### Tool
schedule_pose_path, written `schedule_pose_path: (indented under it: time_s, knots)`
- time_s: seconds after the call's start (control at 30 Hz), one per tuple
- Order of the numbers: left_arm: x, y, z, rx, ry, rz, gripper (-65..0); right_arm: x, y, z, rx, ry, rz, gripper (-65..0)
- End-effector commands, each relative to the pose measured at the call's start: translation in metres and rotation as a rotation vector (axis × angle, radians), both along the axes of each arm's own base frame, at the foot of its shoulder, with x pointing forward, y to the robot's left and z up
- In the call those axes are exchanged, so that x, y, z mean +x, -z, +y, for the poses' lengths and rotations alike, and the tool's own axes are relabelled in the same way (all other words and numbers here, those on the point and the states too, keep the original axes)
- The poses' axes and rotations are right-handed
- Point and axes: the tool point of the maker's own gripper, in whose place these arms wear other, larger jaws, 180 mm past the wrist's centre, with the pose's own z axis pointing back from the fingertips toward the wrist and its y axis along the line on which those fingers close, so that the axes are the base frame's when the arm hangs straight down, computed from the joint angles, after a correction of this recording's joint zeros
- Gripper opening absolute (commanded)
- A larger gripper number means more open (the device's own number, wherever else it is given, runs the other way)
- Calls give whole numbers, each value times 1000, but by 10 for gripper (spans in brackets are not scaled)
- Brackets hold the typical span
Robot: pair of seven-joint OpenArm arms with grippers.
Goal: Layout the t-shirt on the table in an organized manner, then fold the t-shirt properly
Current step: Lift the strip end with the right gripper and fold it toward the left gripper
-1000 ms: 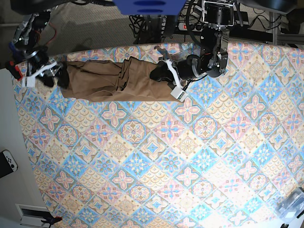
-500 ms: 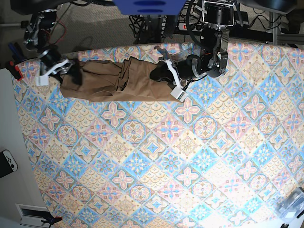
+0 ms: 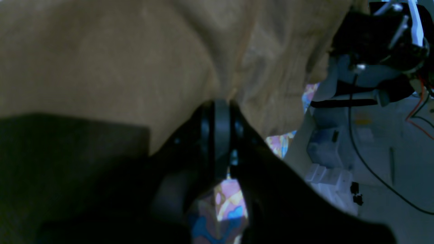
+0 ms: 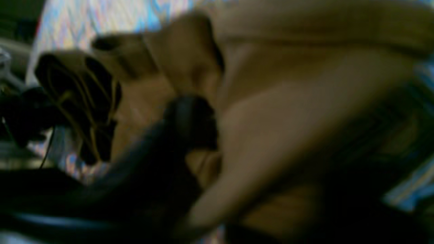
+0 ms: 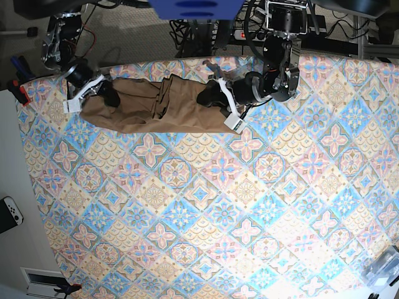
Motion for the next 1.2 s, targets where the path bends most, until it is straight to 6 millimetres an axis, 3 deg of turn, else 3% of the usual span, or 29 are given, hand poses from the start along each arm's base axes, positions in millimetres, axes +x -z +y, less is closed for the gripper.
schedule_pose_path:
  time_s: [0.0, 0.07, 0.23, 0.37, 0.5, 0.67, 0.83, 1.17]
  knots:
    - [9, -10, 0, -23, -13, -34, -650, -8, 6, -2, -27, -31, 40, -650]
    - [10, -11, -3, -28, -11, -37, -650, -9, 8, -6, -43, -49, 66, -650]
    - [24, -22, -4, -30, -9, -80, -650, 43, -20, -25, -121, -94, 0, -650]
    - [34, -44, -2, -22, -7, -165, -650, 71, -30, -40, -241, -137, 4, -650]
    - [41, -56, -1, -16, -5, -209, -650, 93, -31, -68, -458, -176, 84, -650]
    - [40, -55, 0, -11, -3, -209, -650, 105, -38, -101, -711, -201, 191, -650]
    - [38, -48, 17, 37, 7, -207, -650, 118, -70, -95, -859, -205, 165, -650]
    - [38, -47, 19, 43, 9, -207, -650, 137, -121, -28, -1151, -285, 29, -650]
